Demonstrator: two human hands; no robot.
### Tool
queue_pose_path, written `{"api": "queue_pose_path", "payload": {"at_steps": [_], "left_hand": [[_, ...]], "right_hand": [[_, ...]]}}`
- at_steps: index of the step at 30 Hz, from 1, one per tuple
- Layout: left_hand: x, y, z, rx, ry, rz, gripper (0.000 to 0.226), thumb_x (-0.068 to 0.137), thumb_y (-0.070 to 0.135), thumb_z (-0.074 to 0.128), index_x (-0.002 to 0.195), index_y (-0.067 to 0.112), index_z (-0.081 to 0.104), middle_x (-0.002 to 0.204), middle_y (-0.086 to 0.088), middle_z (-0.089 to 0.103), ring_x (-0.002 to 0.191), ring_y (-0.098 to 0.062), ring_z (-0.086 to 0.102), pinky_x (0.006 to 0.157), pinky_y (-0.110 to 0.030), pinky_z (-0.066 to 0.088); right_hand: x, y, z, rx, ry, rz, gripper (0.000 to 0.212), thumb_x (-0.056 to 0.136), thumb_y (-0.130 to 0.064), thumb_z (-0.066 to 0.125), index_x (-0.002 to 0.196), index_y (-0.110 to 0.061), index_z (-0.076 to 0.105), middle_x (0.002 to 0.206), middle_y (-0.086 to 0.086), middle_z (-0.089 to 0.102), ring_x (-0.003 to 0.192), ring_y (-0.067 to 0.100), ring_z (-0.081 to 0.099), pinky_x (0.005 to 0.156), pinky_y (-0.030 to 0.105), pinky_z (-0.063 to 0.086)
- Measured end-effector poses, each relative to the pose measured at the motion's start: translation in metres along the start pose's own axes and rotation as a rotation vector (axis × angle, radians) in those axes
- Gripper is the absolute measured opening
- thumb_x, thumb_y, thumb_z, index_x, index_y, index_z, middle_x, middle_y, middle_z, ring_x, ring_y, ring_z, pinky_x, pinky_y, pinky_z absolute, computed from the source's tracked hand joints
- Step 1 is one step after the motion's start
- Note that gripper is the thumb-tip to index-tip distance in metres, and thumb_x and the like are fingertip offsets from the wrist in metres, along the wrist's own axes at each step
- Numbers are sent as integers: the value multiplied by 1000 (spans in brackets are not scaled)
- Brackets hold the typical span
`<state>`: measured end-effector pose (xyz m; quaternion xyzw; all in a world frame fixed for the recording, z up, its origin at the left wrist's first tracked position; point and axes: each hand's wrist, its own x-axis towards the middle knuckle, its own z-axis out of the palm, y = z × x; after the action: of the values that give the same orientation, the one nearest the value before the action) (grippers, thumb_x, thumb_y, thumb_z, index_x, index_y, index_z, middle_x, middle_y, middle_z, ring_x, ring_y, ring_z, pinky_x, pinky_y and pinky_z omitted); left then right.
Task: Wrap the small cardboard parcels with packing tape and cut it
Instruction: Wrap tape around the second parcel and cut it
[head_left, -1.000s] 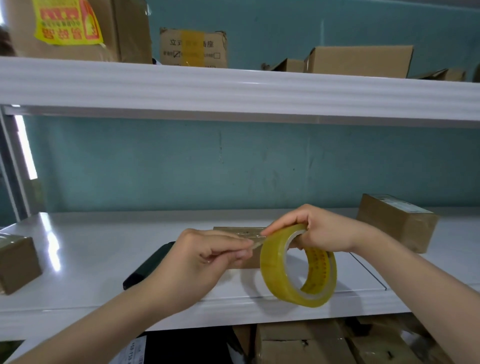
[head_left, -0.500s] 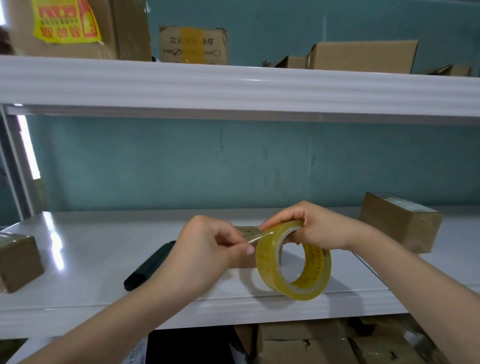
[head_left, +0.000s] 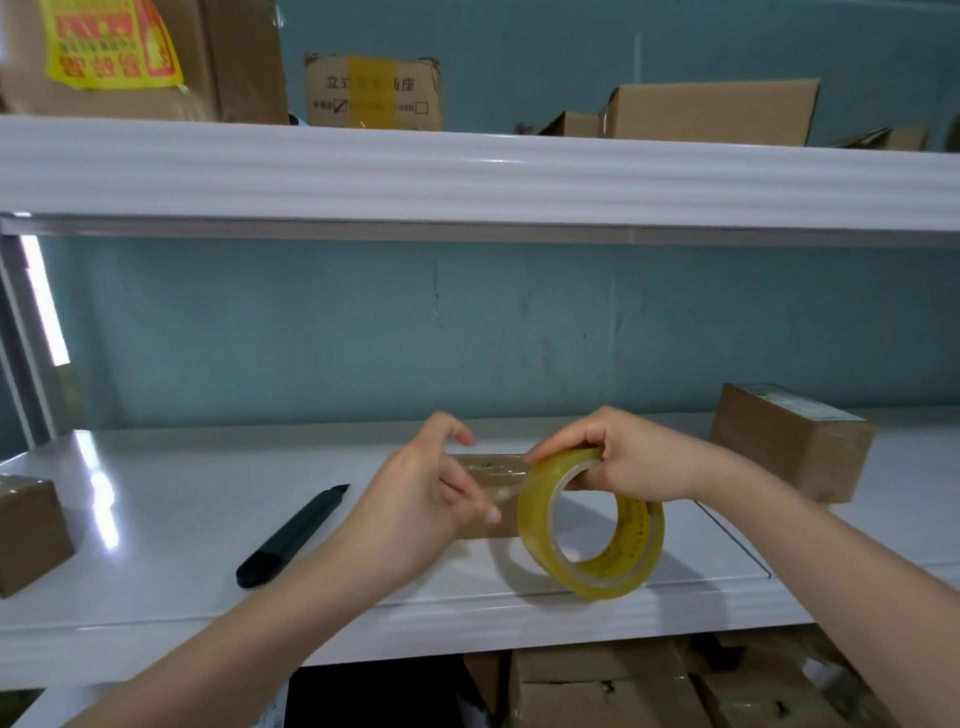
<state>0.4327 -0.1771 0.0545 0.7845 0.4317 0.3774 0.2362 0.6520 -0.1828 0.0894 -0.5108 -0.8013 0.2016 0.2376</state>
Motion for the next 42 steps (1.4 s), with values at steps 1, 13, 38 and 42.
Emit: {"api": "queue_pose_path", "payload": {"at_steps": [1,13,38,42], "left_hand": [[0,-8,-2,1,-21,-46,70,63,18,85,113,36,41,97,6,61,63,-4,64,67,-20,48],[-1,-130,-41,528,330,-216,61,62,14,83,117,11,58,110,-19,53,89,-41,60,75,-43,49],[1,-145,-26,630,231,-398,39,82,52,54,77,14,52,79,-2,52,65,-22,57,56,-28,45],[4,-143,-33,659,159,-403,46,81,60,52,83,14,52,85,-2,51,78,-24,53,65,-31,44]], "right_hand": [[-3,5,-3,10,33,23,37,82,8,60,109,-15,70,98,-10,71,92,-1,66,85,14,51],[8,87,-15,-7,371,591,29,76,-7,67,105,-2,59,96,8,58,85,17,54,68,23,41],[9,91,50,-183,597,203,8,79,3,65,83,9,66,88,24,65,87,35,60,80,37,47],[-10,87,45,-128,583,206,18,81,-1,66,97,-4,73,96,-2,64,94,15,58,85,23,43]]}}
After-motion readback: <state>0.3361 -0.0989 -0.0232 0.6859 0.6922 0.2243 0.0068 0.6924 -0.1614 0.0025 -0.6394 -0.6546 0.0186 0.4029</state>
